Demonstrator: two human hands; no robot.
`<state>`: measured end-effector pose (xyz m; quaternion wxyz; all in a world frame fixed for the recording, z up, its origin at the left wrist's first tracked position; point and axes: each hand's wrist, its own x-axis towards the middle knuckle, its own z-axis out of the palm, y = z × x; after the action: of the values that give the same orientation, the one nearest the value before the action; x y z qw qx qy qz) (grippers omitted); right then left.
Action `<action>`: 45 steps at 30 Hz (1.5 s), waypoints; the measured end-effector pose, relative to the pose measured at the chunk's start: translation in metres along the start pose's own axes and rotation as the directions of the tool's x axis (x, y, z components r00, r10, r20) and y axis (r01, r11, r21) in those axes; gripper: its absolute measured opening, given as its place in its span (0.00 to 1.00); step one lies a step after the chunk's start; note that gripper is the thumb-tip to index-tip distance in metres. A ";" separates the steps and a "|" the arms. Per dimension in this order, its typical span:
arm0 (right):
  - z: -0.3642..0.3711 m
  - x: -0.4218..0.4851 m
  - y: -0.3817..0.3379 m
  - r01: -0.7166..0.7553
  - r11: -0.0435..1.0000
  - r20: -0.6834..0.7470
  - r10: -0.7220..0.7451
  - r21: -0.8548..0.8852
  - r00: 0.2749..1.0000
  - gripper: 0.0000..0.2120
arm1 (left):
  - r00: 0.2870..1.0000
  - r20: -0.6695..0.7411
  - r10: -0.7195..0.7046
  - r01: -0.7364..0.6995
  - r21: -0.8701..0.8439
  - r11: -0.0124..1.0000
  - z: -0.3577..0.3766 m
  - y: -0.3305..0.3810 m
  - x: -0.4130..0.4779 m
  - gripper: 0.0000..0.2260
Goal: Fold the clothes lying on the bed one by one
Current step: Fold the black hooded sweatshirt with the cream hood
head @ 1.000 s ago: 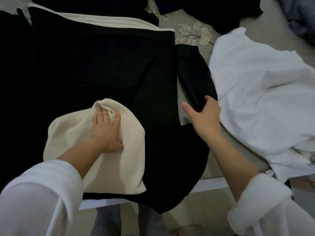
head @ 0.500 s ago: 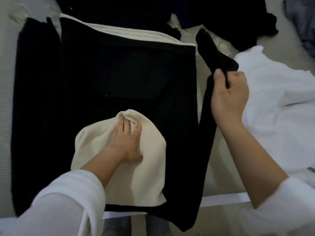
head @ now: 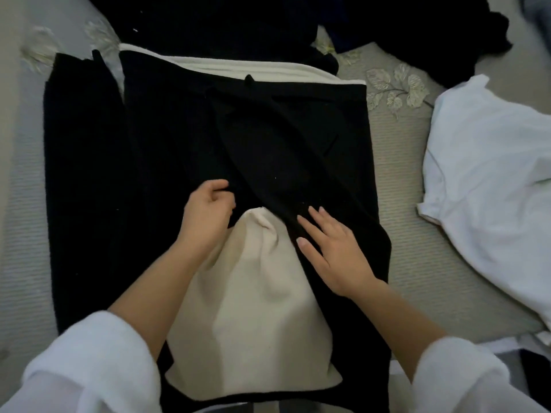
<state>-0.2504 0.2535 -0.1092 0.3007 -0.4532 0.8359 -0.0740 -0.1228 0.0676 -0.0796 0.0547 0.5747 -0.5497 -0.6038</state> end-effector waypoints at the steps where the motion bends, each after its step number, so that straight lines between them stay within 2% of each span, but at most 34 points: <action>1: 0.002 -0.004 0.001 -0.002 0.999 0.019 0.003 -0.036 1.000 0.28 | 0.999 -0.012 -0.031 0.030 -0.033 0.999 0.004 0.005 0.007 0.18; 4: 0.012 -0.016 0.000 0.010 0.991 0.064 -0.001 -0.133 0.998 0.30 | 0.985 0.080 -0.155 0.169 -0.219 0.961 0.025 0.019 0.026 0.26; 5: 0.016 -0.020 0.000 0.021 0.986 0.053 -0.013 -0.163 0.998 0.30 | 0.985 0.079 -0.151 0.166 -0.237 0.957 0.032 0.027 0.029 0.27; 8: 0.026 -0.034 -0.001 0.048 0.989 -0.009 -0.049 -0.142 0.999 0.29 | 1.000 -0.006 0.031 -0.031 -0.216 0.976 0.045 0.045 0.037 0.20; 10: 0.028 -0.037 -0.003 0.009 0.998 -0.047 -0.012 -0.054 0.999 0.28 | 0.982 -0.045 0.182 -0.187 -0.168 0.968 0.045 0.045 0.041 0.17; 11: 0.028 -0.036 -0.007 -0.021 1.000 -0.049 0.021 -0.015 0.999 0.28 | 0.976 -0.054 0.211 -0.217 -0.134 0.967 0.043 0.041 0.043 0.18; 15: 0.020 -0.020 -0.035 -0.040 0.998 -0.052 0.043 0.053 0.998 0.28 | 0.996 -0.069 0.062 -0.070 -0.118 0.991 0.029 0.020 0.049 0.27; 19: 0.010 0.009 -0.058 -0.070 0.996 0.050 0.067 0.050 0.996 0.29 | 0.979 -0.066 0.193 -0.194 -0.020 0.981 0.010 0.015 0.042 0.28; 21: 0.008 0.017 -0.069 -0.138 0.990 0.084 0.135 0.025 0.987 0.31 | 0.957 -0.135 0.258 -0.256 0.035 0.966 -0.012 0.009 0.034 0.26; 23: 0.005 0.019 -0.084 -0.163 0.986 0.047 0.162 0.020 0.986 0.33 | 0.911 -0.249 0.328 -0.318 0.081 0.945 -0.046 0.000 0.027 0.22; 26: 0.006 0.015 -0.113 -0.069 0.998 0.011 0.069 -0.002 0.998 0.33 | 0.797 -0.452 0.401 -0.392 0.118 0.912 -0.104 -0.018 0.017 0.19; 28: 0.015 0.014 -0.134 0.019 0.998 0.027 -0.018 -0.056 0.999 0.34 | 0.733 -0.574 0.366 -0.349 0.144 0.926 -0.138 -0.037 0.015 0.18; 30: 0.029 0.013 -0.152 0.079 0.990 0.007 -0.079 -0.115 0.997 0.33 | 0.748 -0.621 0.232 -0.207 0.114 0.972 -0.167 -0.061 0.018 0.18; 33: 0.049 0.017 -0.176 0.115 0.988 0.029 -0.113 -0.108 0.993 0.31 | 0.865 -0.500 0.050 -0.017 0.071 0.997 -0.188 -0.093 0.019 0.23; 36: 0.062 0.023 -0.184 0.091 0.988 0.142 -0.073 -0.122 0.987 0.31 | 0.912 -0.404 0.072 -0.022 0.126 0.992 -0.186 -0.100 0.016 0.28; 39: 0.069 0.026 -0.179 0.064 0.982 0.186 -0.030 -0.178 0.982 0.31 | 0.925 -0.369 0.086 -0.059 0.084 0.995 -0.183 -0.095 0.019 0.31; 41: 0.071 0.025 -0.176 0.071 0.974 0.187 -0.030 -0.217 0.982 0.32 | 0.892 -0.435 0.124 -0.092 0.094 0.991 -0.185 -0.094 0.019 0.26; 43: 0.073 0.024 -0.174 0.074 0.966 0.186 -0.028 -0.247 0.982 0.32 | 0.804 -0.561 0.196 -0.107 0.188 0.976 -0.197 -0.096 0.014 0.24; 45: 0.077 0.024 -0.173 0.071 0.959 0.181 -0.021 -0.273 0.983 0.32 | 0.746 -0.628 0.222 -0.039 0.291 0.956 -0.220 -0.111 0.009 0.24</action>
<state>-0.0928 0.1460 -0.1133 0.3051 -0.5152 0.7971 0.0778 0.1030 -0.0278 -0.1076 0.2101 0.7111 -0.6089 -0.2820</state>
